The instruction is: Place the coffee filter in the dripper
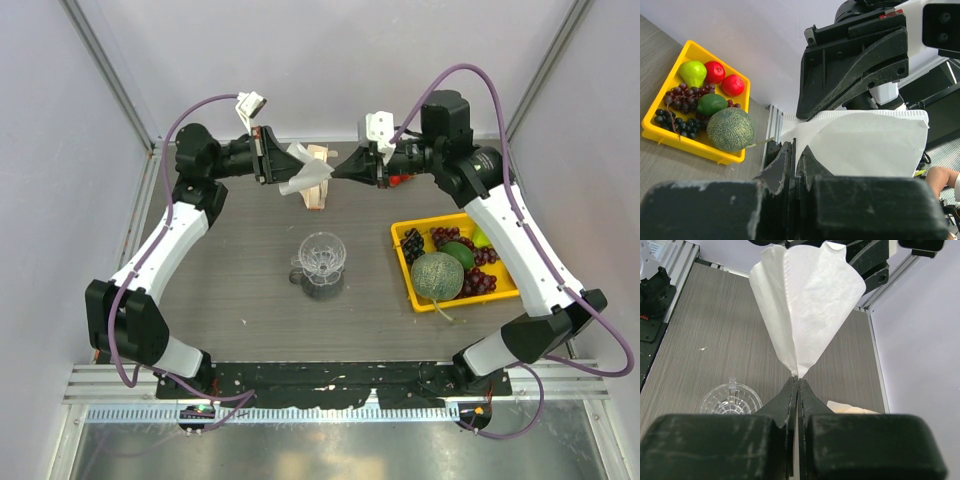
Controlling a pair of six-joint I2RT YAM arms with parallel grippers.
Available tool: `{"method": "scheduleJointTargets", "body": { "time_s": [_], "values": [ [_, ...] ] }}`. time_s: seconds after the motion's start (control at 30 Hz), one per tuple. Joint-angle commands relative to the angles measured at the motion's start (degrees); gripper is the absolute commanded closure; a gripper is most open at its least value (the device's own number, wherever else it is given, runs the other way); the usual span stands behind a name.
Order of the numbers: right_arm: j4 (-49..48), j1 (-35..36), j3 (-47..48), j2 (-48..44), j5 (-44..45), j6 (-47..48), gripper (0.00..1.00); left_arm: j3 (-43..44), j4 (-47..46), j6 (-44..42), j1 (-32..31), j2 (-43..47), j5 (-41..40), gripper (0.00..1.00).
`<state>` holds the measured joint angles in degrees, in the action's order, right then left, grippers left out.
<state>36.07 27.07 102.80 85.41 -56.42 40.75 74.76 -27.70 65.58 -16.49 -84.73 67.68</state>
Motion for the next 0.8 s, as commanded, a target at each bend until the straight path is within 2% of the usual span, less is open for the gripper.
{"method": "scheduleJointTargets", "body": {
  "time_s": [0.0,0.13,0.27,0.5,0.77],
  "values": [
    [1.19,0.44,2.58,-0.50,0.17,2.40,0.95,2.49,-2.36,-0.89,-0.21,1.23,1.23,0.96],
    [-1.17,0.53,1.79,-0.94,0.09,0.83,0.95,2.76,0.88,-3.08,-0.30,1.15,0.00,0.68],
    [-3.99,0.88,0.21,-2.00,0.26,-0.76,0.95,4.16,6.68,-7.47,-0.82,0.80,-1.85,0.61],
    [-8.12,1.67,-2.07,-2.70,1.75,-2.43,0.95,5.66,9.42,-9.42,-1.97,-0.35,-2.20,0.62],
    [-9.71,1.93,-3.49,-3.67,1.84,-2.61,0.95,4.78,6.17,-6.70,-2.05,-0.79,-1.85,0.80]
  ]
}}
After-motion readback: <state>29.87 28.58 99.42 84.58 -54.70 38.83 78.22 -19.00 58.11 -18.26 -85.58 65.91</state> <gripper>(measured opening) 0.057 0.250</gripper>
